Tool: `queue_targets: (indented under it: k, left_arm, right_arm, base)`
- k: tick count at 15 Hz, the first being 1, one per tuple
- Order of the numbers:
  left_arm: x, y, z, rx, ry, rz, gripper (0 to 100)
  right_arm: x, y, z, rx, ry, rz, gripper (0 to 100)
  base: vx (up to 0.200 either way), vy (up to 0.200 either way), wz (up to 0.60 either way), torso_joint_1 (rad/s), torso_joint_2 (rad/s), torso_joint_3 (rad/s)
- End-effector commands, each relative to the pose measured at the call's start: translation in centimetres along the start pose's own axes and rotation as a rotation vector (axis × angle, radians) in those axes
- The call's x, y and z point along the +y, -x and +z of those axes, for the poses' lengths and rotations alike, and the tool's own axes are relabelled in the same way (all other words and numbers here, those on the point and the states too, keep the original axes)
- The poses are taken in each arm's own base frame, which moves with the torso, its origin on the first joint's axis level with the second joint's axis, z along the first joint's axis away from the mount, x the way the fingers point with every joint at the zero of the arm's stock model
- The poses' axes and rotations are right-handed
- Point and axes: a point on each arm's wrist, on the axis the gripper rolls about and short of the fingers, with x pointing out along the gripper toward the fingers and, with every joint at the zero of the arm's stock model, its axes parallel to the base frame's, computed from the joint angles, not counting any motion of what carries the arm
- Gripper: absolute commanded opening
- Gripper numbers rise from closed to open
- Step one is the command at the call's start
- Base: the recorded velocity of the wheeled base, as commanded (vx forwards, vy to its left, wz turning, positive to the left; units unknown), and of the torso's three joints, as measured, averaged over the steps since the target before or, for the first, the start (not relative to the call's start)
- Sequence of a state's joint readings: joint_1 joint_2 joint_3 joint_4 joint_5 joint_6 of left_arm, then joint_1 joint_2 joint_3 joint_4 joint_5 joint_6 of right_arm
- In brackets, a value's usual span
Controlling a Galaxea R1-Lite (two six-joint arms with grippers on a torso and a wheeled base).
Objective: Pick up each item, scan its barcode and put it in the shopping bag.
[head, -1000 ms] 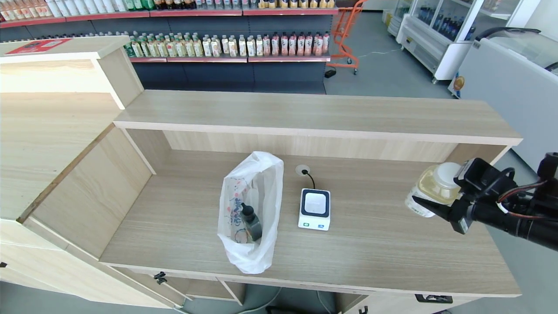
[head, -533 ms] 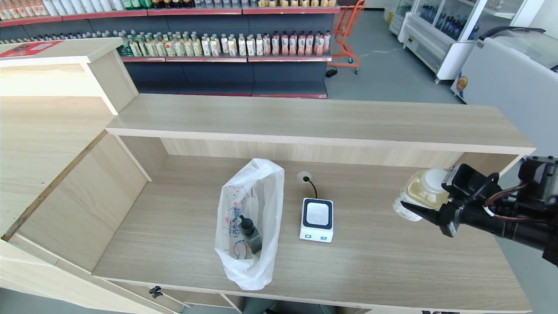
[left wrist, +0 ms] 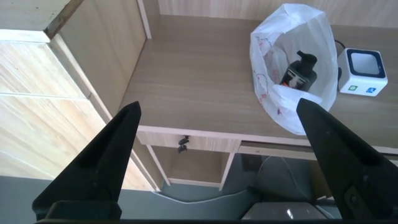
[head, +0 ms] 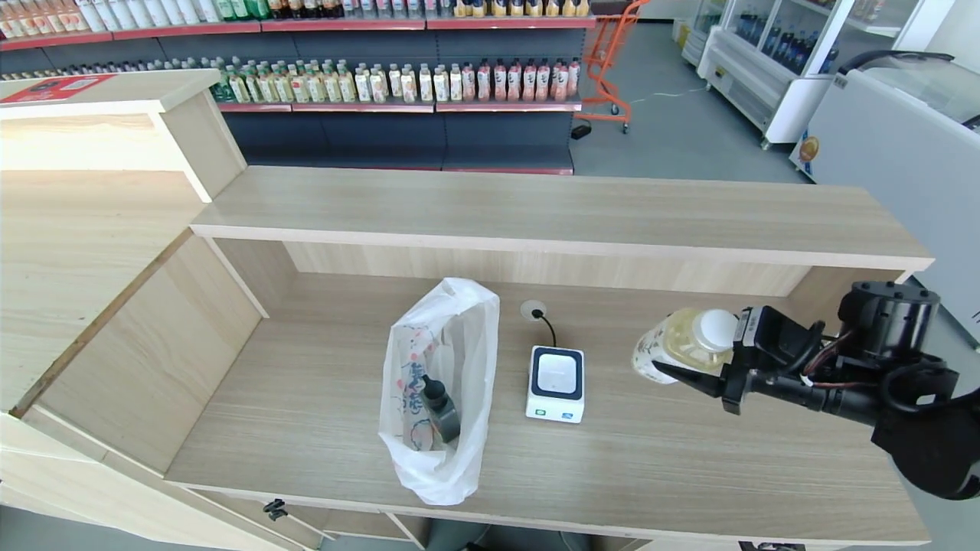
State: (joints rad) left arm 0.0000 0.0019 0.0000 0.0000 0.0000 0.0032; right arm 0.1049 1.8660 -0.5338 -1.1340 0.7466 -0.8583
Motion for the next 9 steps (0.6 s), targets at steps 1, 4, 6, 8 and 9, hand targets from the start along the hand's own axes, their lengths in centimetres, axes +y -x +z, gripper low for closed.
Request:
queue_targets:
  k: [1,4,6,8,9]
  left_arm:
    - [0.0,0.0,0.0,0.0,0.0,0.0,100]
    - [0.0,0.0,0.0,0.0,0.0,0.0,100]
    - [0.0,0.0,0.0,0.0,0.0,0.0,100]
    - [0.0,0.0,0.0,0.0,0.0,0.0,100]
    - [0.0,0.0,0.0,0.0,0.0,0.0,100]
  right_arm:
    - [0.5,-1.7,-1.3,-0.022,0.019,0.04,0]
    - [1.3,-2.6,-2.5,-0.052,0.096,0.093,0]
    - [1.9,-3.0,-3.1,-0.078,0.107,0.134,0]
    - [2.2,-3.4,-3.9,-0.075,0.116,0.149,0]
    - [2.3,-3.6,-4.2,-0.076,0.132,0.154,0]
  base:
    - [0.0,0.0,0.0,0.0,0.0,0.0]
    - [0.0,0.0,0.0,0.0,0.0,0.0]
    - [0.0,0.0,0.0,0.0,0.0,0.0]
    - [0.0,0.0,0.0,0.0,0.0,0.0]
    - [0.0,0.0,0.0,0.0,0.0,0.0]
